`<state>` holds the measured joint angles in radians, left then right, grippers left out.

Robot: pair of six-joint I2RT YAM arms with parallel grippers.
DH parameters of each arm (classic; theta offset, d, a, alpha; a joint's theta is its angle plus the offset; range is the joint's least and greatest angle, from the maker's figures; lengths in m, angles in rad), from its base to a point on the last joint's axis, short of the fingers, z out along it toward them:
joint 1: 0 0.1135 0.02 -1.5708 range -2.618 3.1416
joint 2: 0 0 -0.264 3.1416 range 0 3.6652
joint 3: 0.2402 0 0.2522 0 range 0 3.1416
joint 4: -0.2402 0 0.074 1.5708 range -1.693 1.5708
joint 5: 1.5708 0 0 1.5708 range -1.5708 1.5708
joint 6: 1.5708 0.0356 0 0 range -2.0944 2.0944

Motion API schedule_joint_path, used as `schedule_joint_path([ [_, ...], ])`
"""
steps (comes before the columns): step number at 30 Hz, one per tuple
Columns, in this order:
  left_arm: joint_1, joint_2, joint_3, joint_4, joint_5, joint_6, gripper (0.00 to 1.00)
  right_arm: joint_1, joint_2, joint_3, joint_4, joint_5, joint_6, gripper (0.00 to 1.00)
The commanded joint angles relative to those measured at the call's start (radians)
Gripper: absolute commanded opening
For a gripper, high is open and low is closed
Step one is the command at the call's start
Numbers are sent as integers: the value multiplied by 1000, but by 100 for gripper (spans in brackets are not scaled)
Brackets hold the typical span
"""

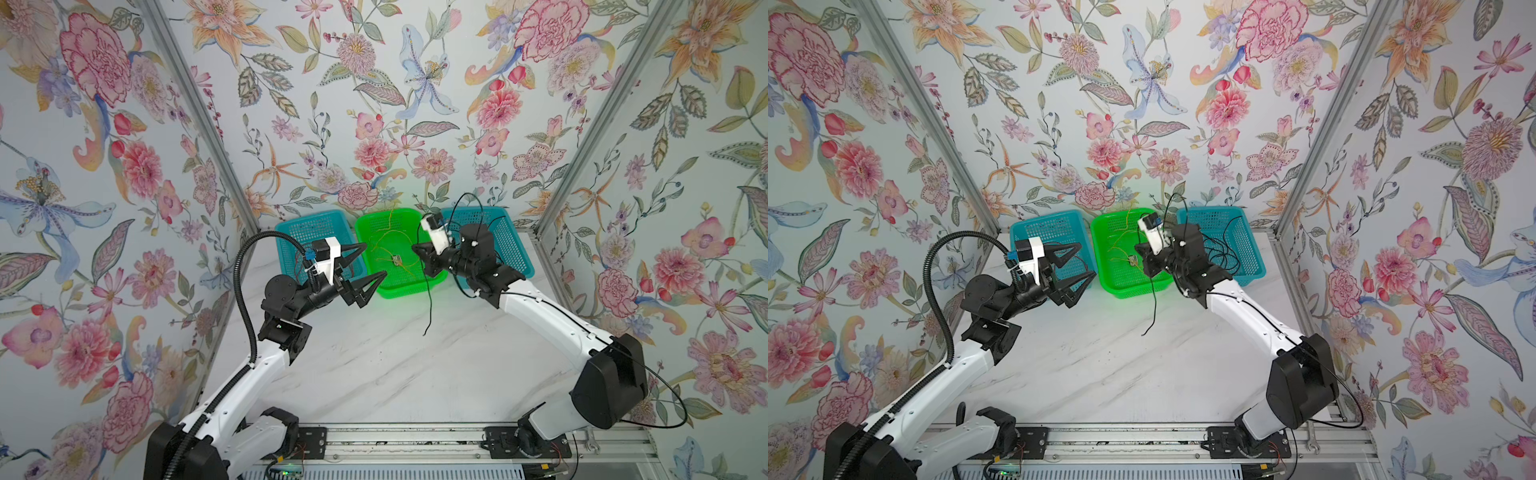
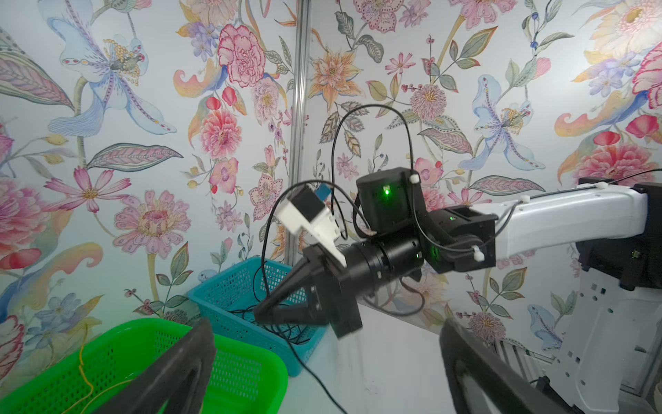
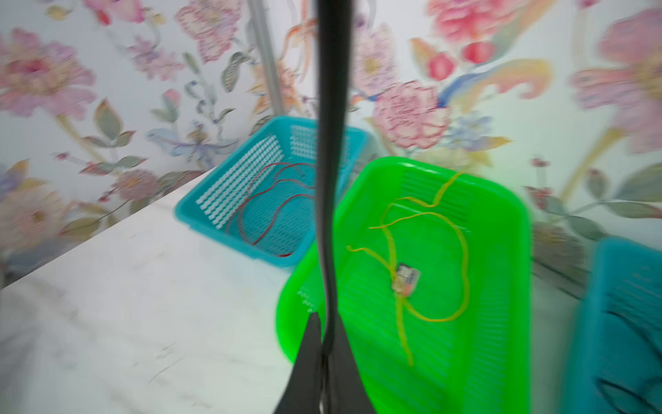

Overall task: Untangle and sort cables by color
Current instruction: Place the cable in the container.

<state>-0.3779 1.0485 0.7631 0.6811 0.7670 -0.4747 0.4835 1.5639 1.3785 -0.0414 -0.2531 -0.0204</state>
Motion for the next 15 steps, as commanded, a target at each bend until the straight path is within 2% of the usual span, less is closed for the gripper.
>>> schedule_joint_path([
  [1,2,-41,-19,-126,-64,106,99,-101,117,199,-199,178,-9,3],
  [6,3,-85,-43,-199,-98,143,99,-223,405,555,-391,340,-29,3],
  [11,1,-128,-64,-254,-125,166,99,-264,706,949,-573,482,-57,3],
  [15,3,-147,-76,-308,-156,193,99,-289,873,1123,-635,528,-60,3],
])
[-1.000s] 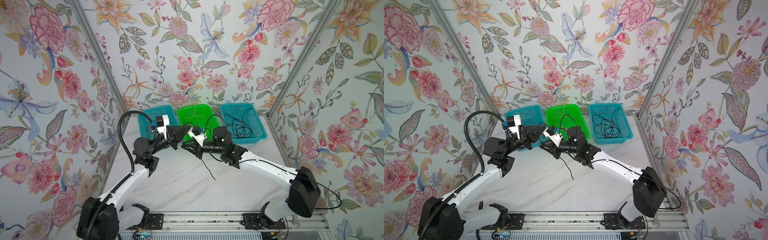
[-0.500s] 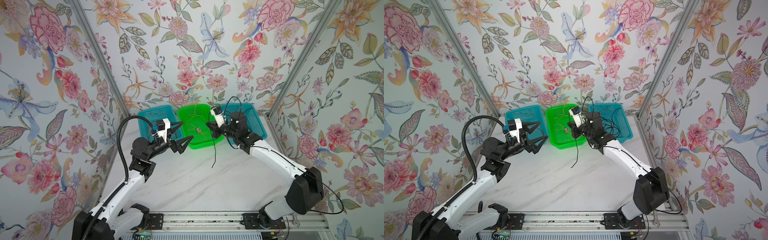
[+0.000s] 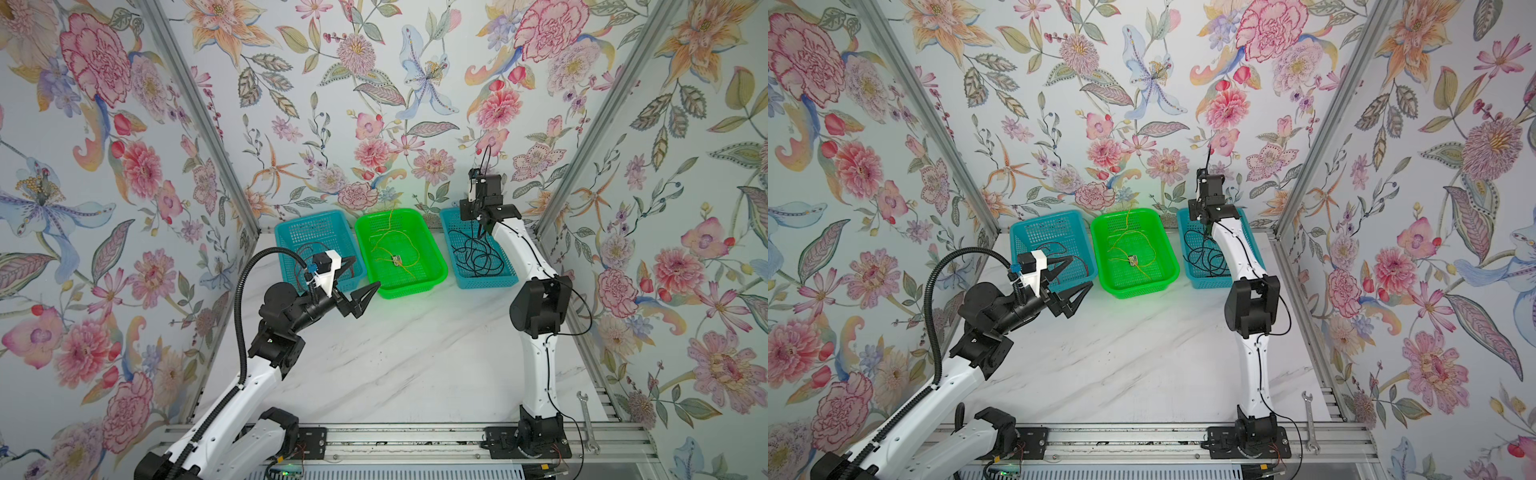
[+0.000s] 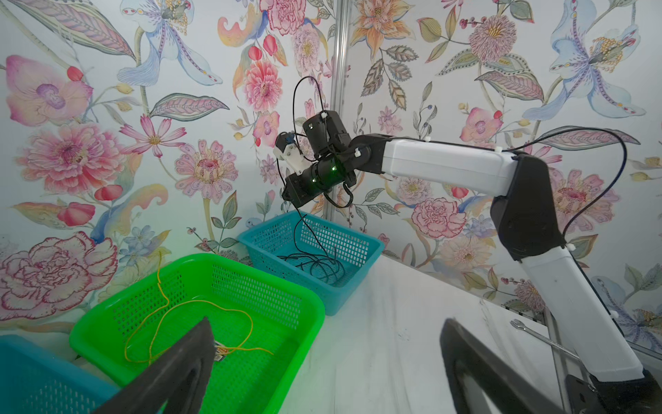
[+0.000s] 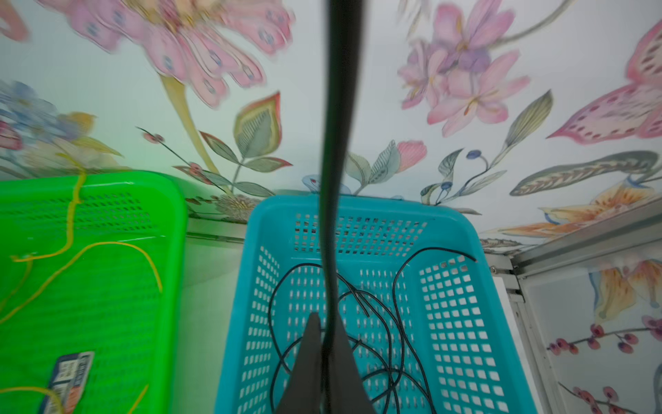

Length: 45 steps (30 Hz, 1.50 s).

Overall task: Untangle and sort cables by color
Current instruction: Place the cable in the container, then reset both arms

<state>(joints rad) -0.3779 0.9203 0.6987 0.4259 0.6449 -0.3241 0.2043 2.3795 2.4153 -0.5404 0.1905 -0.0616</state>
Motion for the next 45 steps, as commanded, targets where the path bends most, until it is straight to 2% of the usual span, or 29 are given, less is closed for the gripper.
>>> schedule_joint_path([
  [1,4,-20,-11,-63,-36,46,99,-16,75,94,-138,90,-15,3],
  [5,3,-32,-23,-96,-60,67,99,-38,126,89,-138,66,15,6],
  [7,3,-37,-31,-107,-77,79,99,-39,138,78,-144,56,26,17],
  [11,3,-30,-27,-135,-99,92,99,-42,116,26,-147,13,55,46],
  [14,4,-31,-19,-163,-123,101,99,-53,57,-23,-148,-36,94,57],
  [19,2,-41,-21,-174,-151,108,99,-90,-57,-61,-231,-247,184,66],
  [22,3,-42,-22,-178,-164,112,99,-91,-166,-154,-237,-346,204,70],
  [26,4,-52,-33,-195,-240,118,99,-45,-336,-296,-228,-369,169,71],
  [29,2,-76,-63,-214,-395,123,99,29,-511,-488,-136,-334,115,74],
  [31,5,-100,-95,-220,-536,136,99,83,-639,-668,-32,-285,87,76],
  [33,5,-128,-162,-172,-618,186,99,125,-765,-856,89,-236,83,78],
  [38,14,-167,-319,-25,-849,237,99,123,-1047,-1296,331,-191,105,81],
  [40,34,-150,-370,51,-905,250,99,105,-1103,-1429,373,-215,45,82],
  [45,140,-34,-500,382,-882,312,99,-13,-1218,-1725,594,-224,53,83],
])
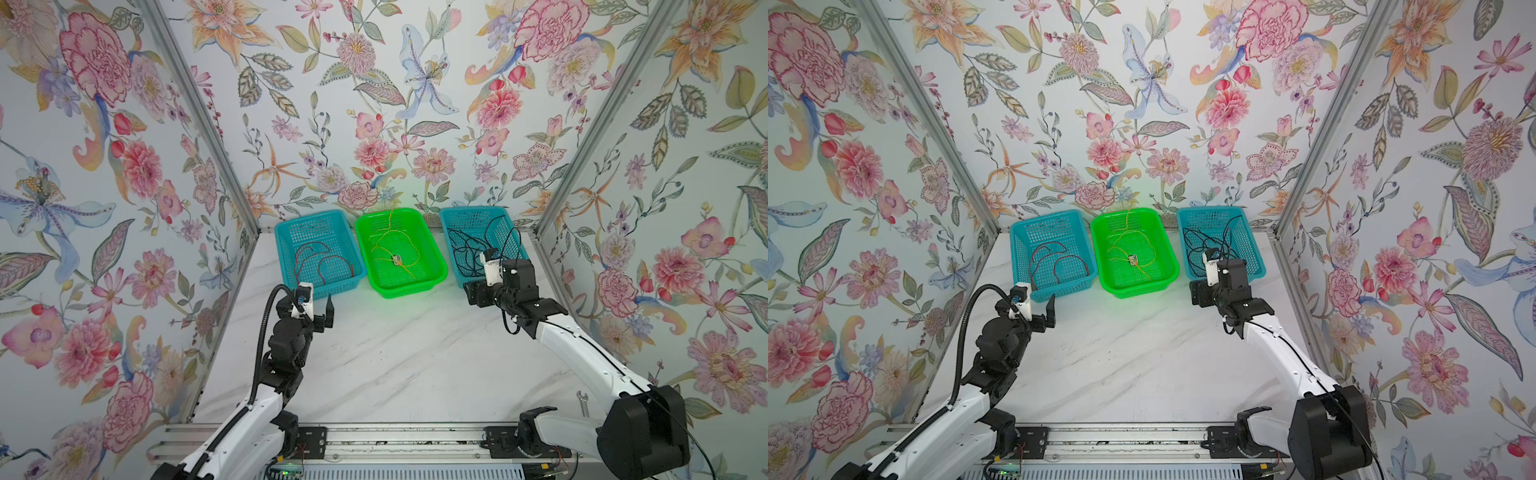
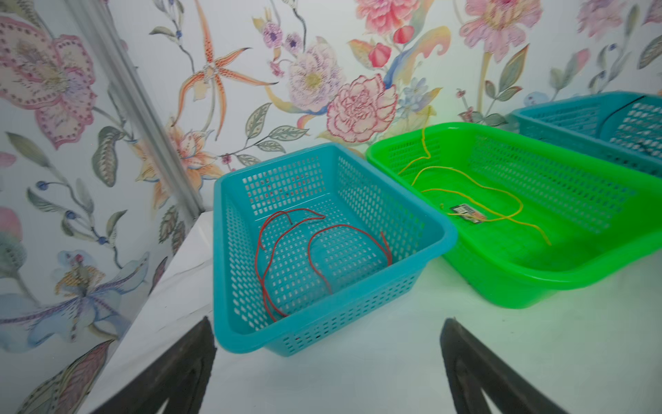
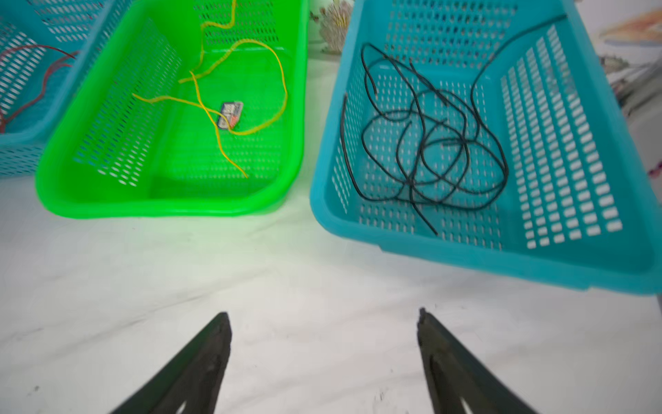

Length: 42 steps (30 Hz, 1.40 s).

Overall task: Untangle and sort cables by color
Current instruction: Reset both arms

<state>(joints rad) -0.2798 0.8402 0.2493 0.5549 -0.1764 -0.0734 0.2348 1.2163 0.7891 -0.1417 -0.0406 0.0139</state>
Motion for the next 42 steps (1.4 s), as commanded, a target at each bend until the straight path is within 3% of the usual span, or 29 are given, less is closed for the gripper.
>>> schedule_joint_path([
  [1,63,89,-86,346,-97,55,99,-60,-81,-177,307,5,-45,84],
  [3,115,184,-134,516,-109,32,99,-73,-111,-314,521,58,-76,90],
  [7,206,412,-132,693,-46,3,99,-158,-58,-474,853,119,-54,91],
  [11,240,571,-124,836,-12,9,99,-262,115,-594,1217,96,35,93],
  [12,247,600,-126,863,-5,1,99,-274,158,-610,1286,95,43,100],
  [16,270,764,-169,1115,42,-2,99,-276,345,-638,1531,90,43,99],
  [23,262,733,-74,861,103,28,99,-195,323,-494,1234,166,-37,99],
  [37,260,732,-74,863,103,29,99,-160,335,-516,1299,212,-66,99],
  [40,260,732,-74,863,103,29,99,-214,329,-484,1225,93,-39,99],
  [42,260,732,-74,863,104,30,99,-204,332,-494,1247,111,-47,99],
])
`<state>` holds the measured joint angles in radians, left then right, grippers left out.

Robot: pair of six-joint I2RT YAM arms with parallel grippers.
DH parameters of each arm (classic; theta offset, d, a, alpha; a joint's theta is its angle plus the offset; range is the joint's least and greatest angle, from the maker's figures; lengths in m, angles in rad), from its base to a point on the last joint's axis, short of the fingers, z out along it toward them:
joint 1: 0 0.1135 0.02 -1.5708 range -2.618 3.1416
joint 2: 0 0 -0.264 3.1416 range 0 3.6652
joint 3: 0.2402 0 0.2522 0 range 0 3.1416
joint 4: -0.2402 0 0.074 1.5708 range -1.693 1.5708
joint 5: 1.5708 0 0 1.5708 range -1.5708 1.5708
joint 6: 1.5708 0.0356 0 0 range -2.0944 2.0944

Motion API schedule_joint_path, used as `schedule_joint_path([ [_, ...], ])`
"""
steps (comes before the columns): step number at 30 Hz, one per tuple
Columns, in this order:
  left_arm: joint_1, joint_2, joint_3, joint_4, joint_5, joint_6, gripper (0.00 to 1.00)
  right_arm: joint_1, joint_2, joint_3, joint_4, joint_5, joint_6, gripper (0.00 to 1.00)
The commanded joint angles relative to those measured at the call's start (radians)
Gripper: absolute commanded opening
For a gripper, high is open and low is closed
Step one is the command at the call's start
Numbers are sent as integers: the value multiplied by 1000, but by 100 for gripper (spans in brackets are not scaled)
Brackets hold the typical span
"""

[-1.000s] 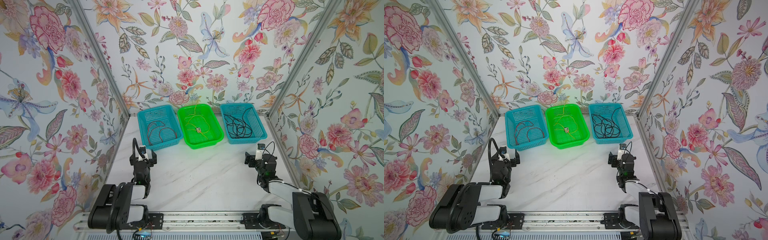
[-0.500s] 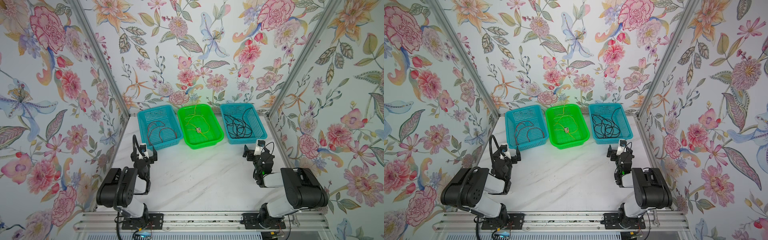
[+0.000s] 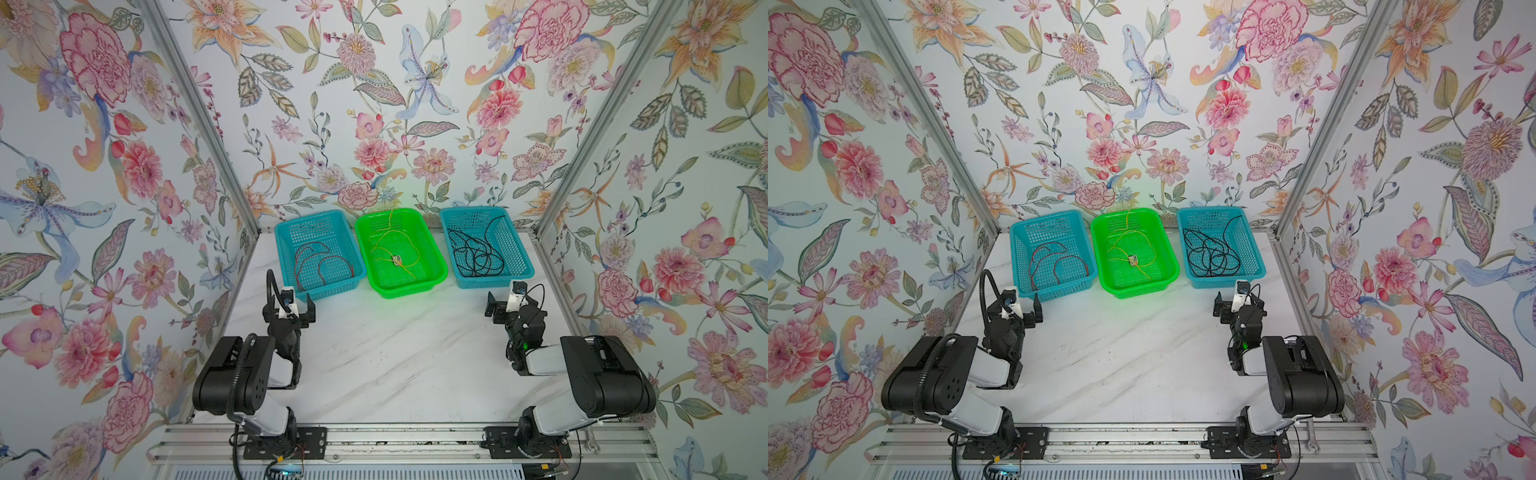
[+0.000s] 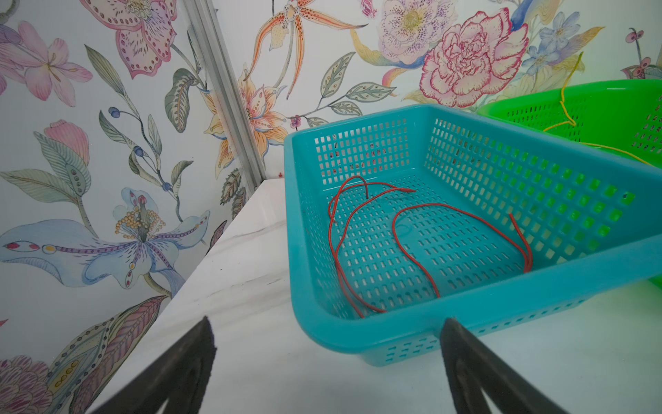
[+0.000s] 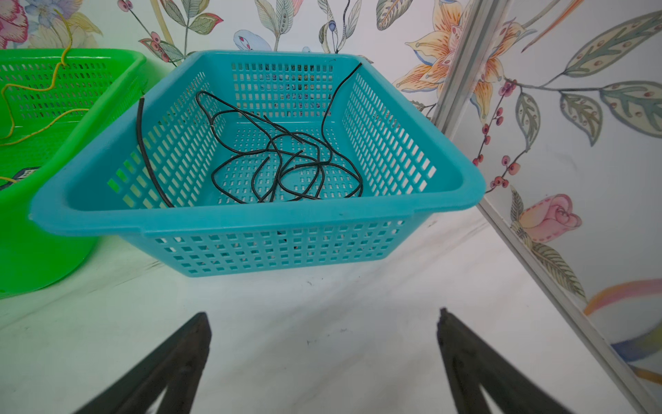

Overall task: Untangle and sort cables by color
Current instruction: Reset both arms

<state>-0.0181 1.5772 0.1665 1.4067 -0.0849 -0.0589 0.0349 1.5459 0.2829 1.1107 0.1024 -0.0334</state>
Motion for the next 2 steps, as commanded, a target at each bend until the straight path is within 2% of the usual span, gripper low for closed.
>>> schedule_joint_path([
  [1,-2,-5,8,11,12,16,99,9,2,7,4,-12,-10,99],
  [2,-2,-5,10,11,12,16,99,16,3,2,13,1,-14,99],
])
